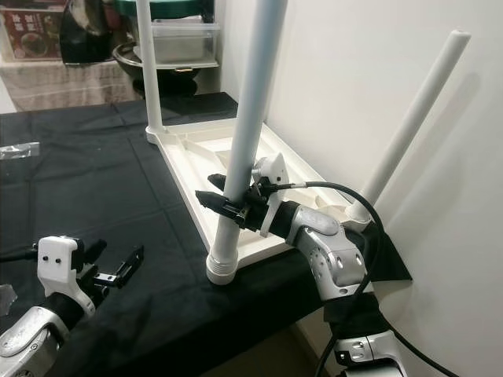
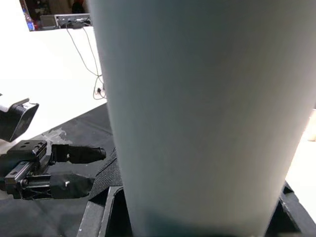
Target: Building children table
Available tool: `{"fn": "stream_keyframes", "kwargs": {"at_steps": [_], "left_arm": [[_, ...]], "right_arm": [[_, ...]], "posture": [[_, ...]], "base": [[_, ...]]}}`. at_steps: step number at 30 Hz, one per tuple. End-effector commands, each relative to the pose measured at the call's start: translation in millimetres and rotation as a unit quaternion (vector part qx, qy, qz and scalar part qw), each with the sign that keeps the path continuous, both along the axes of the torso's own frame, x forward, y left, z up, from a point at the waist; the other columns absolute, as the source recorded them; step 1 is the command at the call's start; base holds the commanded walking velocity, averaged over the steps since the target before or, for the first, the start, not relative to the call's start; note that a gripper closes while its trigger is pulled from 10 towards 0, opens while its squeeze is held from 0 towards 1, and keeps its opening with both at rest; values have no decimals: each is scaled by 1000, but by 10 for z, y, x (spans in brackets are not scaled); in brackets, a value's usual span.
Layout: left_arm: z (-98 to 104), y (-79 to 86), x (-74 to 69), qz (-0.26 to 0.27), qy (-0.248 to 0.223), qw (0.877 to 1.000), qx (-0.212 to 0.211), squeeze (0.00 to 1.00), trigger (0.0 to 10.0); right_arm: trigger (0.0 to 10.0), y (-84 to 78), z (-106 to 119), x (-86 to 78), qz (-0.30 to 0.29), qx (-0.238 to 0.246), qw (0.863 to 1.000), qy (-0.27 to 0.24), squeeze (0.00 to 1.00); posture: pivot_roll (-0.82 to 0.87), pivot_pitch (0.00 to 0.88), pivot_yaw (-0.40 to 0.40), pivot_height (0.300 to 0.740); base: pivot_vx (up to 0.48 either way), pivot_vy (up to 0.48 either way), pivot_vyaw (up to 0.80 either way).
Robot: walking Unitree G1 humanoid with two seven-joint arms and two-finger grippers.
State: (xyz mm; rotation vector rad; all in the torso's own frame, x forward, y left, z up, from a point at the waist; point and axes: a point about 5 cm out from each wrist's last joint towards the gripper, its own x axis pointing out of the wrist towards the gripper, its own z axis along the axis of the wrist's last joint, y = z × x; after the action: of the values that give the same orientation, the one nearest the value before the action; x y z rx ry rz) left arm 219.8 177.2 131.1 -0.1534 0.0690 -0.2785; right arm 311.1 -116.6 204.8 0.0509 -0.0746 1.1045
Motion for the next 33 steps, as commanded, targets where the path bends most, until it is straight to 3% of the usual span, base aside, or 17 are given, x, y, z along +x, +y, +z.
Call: {"fn": "stream_keyframes", "kwargs": {"at_steps": [1,18,19,21,24,28,29,30,32,33], "left_arm": [[-8,-16,-9,-1,5,1000,-9,0,10000],[-16,-21,-10,0,7,1000,-13,0,10000],[-20,-30,-8,0,7,1000,-14,0,10000],[-21,-33,-8,0,7,1000,-15,0,10000],[-27,-39,-10,0,7,1000,-16,0,10000],[-29,-46,-10,1,7,1000,-17,0,10000],[-23,-29,-11,5,6,1000,-17,0,10000],[-23,-29,-11,5,6,1000,-17,0,10000],[-22,-14,-14,7,5,1000,-16,0,10000],[-22,-14,-14,7,5,1000,-16,0,10000]], "right_arm": [[10000,87,-196,-52,25,-15,999,44,0],[10000,152,-308,-175,22,-18,997,66,0],[10000,187,-362,-149,-19,-33,996,79,0],[10000,204,-381,-144,-32,-37,995,82,0],[10000,269,-493,-113,-109,-64,986,109,0],[10000,284,-580,-122,-159,-68,977,127,0],[10000,190,-714,-98,-237,-61,957,157,0],[10000,190,-714,-98,-237,-61,957,157,0],[10000,103,-810,-86,-295,-54,936,186,0],[10000,103,-810,-86,-295,-54,936,186,0]], "posture": [[106,0,-108,740],[95,0,-108,740],[95,0,-113,740],[95,0,-113,740],[93,0,-116,740],[104,0,-122,740],[106,0,-125,740],[106,0,-125,740],[106,0,-125,740],[106,0,-125,740]], "base": [[0,0,0],[0,0,0],[0,0,0],[0,0,0],[0,0,0],[0,0,0],[0,0,0],[0,0,0],[0,0,0],[0,0,0]]}}
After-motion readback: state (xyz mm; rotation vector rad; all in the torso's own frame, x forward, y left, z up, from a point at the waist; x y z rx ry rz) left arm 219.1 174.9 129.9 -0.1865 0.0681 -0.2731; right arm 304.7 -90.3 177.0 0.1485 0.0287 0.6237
